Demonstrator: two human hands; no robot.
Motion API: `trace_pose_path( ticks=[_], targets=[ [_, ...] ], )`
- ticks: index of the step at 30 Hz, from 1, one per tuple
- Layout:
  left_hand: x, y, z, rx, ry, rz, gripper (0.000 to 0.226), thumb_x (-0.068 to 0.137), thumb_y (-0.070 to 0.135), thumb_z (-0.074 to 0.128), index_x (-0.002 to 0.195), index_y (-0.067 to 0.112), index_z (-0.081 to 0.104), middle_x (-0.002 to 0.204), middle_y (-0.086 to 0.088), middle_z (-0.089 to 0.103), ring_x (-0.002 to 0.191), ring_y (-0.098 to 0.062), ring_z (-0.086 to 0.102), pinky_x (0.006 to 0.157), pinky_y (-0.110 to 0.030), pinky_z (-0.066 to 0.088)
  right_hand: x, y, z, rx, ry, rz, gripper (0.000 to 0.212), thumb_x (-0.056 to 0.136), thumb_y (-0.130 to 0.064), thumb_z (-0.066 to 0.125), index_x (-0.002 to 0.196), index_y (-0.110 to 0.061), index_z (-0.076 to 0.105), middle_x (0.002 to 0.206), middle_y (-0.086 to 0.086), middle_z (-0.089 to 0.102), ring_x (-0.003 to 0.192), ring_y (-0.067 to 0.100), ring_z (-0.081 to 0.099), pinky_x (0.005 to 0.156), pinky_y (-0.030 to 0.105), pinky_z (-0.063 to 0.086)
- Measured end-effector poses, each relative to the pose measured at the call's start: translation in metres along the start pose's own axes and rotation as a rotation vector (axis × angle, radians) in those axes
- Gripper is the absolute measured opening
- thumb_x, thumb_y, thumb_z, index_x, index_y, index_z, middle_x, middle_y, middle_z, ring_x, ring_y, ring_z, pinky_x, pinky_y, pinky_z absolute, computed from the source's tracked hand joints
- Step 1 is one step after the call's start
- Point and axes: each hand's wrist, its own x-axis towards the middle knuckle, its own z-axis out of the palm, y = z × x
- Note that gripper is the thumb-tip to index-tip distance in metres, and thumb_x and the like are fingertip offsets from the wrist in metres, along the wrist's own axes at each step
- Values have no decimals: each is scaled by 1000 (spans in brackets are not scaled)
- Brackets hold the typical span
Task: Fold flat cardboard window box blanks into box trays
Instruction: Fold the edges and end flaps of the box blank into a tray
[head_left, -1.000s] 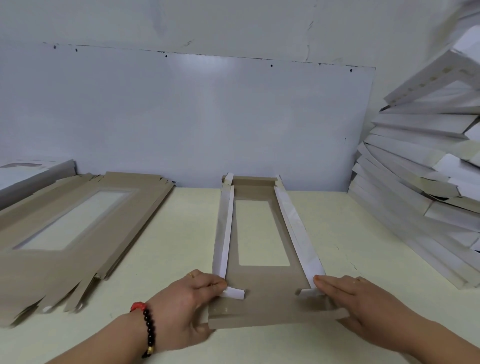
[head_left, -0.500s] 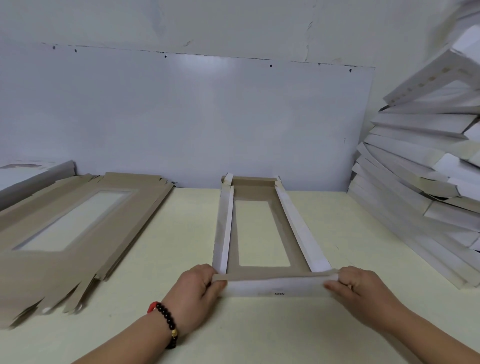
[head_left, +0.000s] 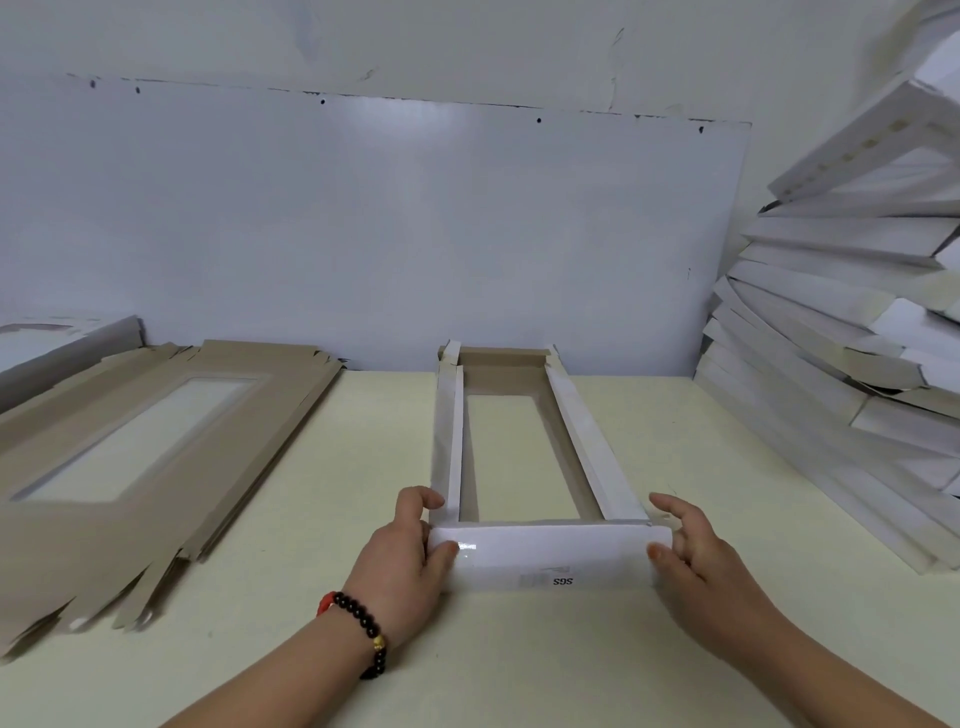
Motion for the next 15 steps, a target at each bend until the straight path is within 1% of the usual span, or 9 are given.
trace_pose_path(
  ticks=[1,3,4,5,8,11,13,14,15],
  targets=[
    [1,0,0,20,-3,2,28,95,20,52,111,30,31,67,6,53,59,-7,48,54,-19,33,1,0,0,20,-11,18,42,98,-17,46,125,-46,37,81,5,69,77,9,61,74,30,47],
    [3,1,-1,61,-8,2,24,95,22,51,109,30,33,69,7,52,61,-8,48,53,-19,31,3,-1,-2,50,-30,40,39,98,-19,47,126,-45,41,95,14,68,88,19,62,83,36,49],
    [3,1,0,78,-7,5,24,95,23,51,110,31,34,69,8,51,62,-7,48,53,-18,31,4,-2,-2,59,-38,45,39,98,-19,49,127,-44,41,98,17,67,92,22,62,86,37,48],
    [3,1,1,101,-3,13,24,95,24,51,111,32,34,69,9,49,62,-7,47,52,-17,30,4,-2,-2,69,-43,48,40,97,-19,51,127,-43,42,97,17,68,92,23,62,87,37,48],
    [-1,3,2,185,25,44,21,96,25,49,112,33,38,70,13,47,62,-3,46,53,-14,30,3,-5,-1,65,-29,43,42,97,-18,52,123,-48,39,86,-1,72,88,14,63,81,31,48],
    [-2,5,2,191,49,88,10,95,25,52,102,31,53,96,16,49,71,-3,48,63,-13,34,1,-7,2,20,-6,35,43,95,-21,51,118,-54,36,82,-1,71,85,17,60,78,32,47],
    [-1,4,1,196,58,117,6,94,23,55,92,28,59,112,16,43,72,-9,53,69,-19,41,2,-8,4,-46,7,27,34,94,-23,51,107,-52,41,82,-5,68,84,17,56,78,34,43],
    [0,3,1,224,60,130,8,94,24,55,91,25,63,118,17,39,72,-11,54,71,-22,43,3,-8,4,-91,18,7,28,94,-22,52,100,-50,46,88,-9,65,84,11,55,82,35,41],
    [0,1,1,259,60,150,12,95,26,54,93,23,66,122,16,36,73,-12,54,71,-22,44,3,-8,4,-141,26,-25,25,94,-22,54,94,-47,51,100,-14,60,85,2,52,88,36,39]
  ],
)
